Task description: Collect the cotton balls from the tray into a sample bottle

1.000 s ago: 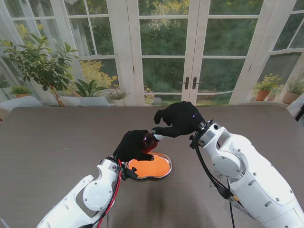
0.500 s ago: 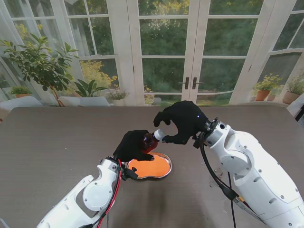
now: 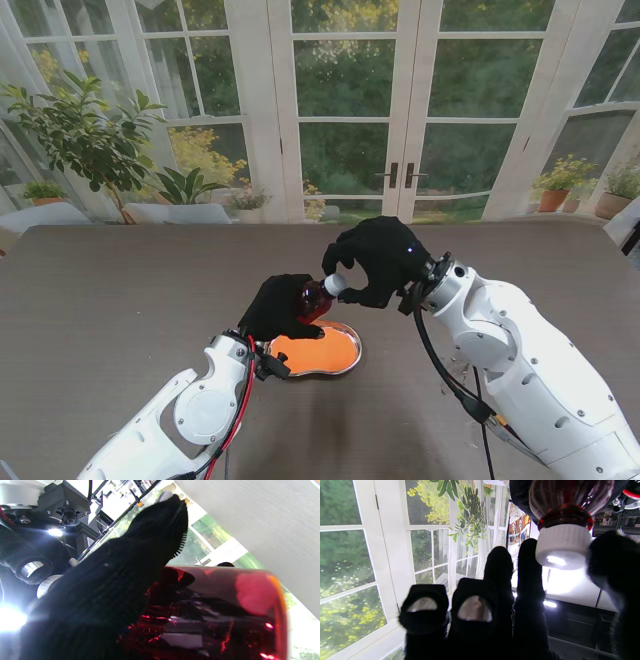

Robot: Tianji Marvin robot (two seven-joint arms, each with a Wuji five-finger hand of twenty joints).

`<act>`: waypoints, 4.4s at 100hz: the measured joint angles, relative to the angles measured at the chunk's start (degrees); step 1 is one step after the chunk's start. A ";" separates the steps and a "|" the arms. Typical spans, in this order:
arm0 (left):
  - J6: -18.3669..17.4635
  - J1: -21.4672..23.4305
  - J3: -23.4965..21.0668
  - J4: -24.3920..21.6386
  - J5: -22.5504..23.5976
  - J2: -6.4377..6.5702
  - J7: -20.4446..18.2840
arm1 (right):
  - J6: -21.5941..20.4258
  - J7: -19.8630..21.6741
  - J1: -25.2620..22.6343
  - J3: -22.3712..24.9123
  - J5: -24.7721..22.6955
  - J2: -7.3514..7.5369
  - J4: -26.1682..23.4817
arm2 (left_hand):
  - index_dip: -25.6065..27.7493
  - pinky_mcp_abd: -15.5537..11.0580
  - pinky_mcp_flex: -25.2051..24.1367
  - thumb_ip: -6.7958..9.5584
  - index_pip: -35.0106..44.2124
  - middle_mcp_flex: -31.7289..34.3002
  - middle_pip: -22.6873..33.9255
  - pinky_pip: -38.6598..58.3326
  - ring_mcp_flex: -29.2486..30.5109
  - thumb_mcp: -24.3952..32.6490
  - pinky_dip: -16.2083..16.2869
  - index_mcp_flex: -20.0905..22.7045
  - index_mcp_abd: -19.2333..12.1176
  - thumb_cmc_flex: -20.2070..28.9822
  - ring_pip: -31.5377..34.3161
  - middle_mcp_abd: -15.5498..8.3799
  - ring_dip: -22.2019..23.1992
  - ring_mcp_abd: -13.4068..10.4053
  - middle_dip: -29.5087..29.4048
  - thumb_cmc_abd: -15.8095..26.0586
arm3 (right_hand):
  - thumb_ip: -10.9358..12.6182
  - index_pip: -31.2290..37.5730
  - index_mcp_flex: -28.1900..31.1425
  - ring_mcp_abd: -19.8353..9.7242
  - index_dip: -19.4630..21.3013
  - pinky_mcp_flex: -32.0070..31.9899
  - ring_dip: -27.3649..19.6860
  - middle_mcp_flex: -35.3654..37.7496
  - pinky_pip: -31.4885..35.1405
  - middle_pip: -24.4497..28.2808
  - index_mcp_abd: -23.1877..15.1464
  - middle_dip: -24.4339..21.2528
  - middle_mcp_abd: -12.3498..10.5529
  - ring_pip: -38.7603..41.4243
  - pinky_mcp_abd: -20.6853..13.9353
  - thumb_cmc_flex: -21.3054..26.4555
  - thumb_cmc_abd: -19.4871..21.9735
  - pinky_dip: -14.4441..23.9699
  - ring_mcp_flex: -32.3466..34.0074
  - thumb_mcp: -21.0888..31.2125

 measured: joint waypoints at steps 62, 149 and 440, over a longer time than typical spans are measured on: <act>-0.07 0.02 -0.06 0.14 0.03 0.00 0.09 | 4.44 2.37 -0.13 -1.25 1.21 -0.08 -1.01 | 0.00 0.00 0.00 0.00 0.00 0.00 0.00 0.00 0.00 0.00 0.00 0.00 -0.05 0.00 0.00 -0.01 0.00 0.00 0.00 -0.02 | -3.51 4.79 8.57 1.83 -1.56 4.45 3.83 8.01 2.20 1.26 4.36 1.22 -0.48 9.19 2.11 -3.64 12.93 0.00 0.76 -4.57; -0.12 0.11 -0.11 0.09 -0.17 0.00 -0.04 | 15.03 6.37 -1.47 -1.85 -2.21 0.67 -4.59 | -0.25 0.00 0.01 0.00 -0.13 0.00 0.00 0.00 0.00 0.13 0.00 0.00 0.00 0.00 0.00 -0.01 0.00 0.00 0.00 -0.02 | 1.87 7.74 12.24 3.93 0.02 5.95 6.35 9.69 4.14 11.17 4.48 -0.26 0.15 13.49 4.83 -10.45 50.03 -0.05 0.79 -17.16; -0.10 0.27 -0.03 0.02 -0.28 0.00 0.01 | 10.09 -0.42 -1.45 -1.30 -2.47 0.01 -2.35 | -0.09 0.01 0.01 0.00 -0.13 0.01 0.00 0.00 0.00 0.41 -0.07 0.00 0.00 0.00 0.00 -0.01 0.00 0.00 0.01 -0.02 | 4.17 -1.81 -3.58 2.99 0.03 -1.51 -0.46 0.99 2.51 -2.38 3.48 0.34 0.25 -0.13 3.41 -9.46 37.17 0.00 0.11 -25.98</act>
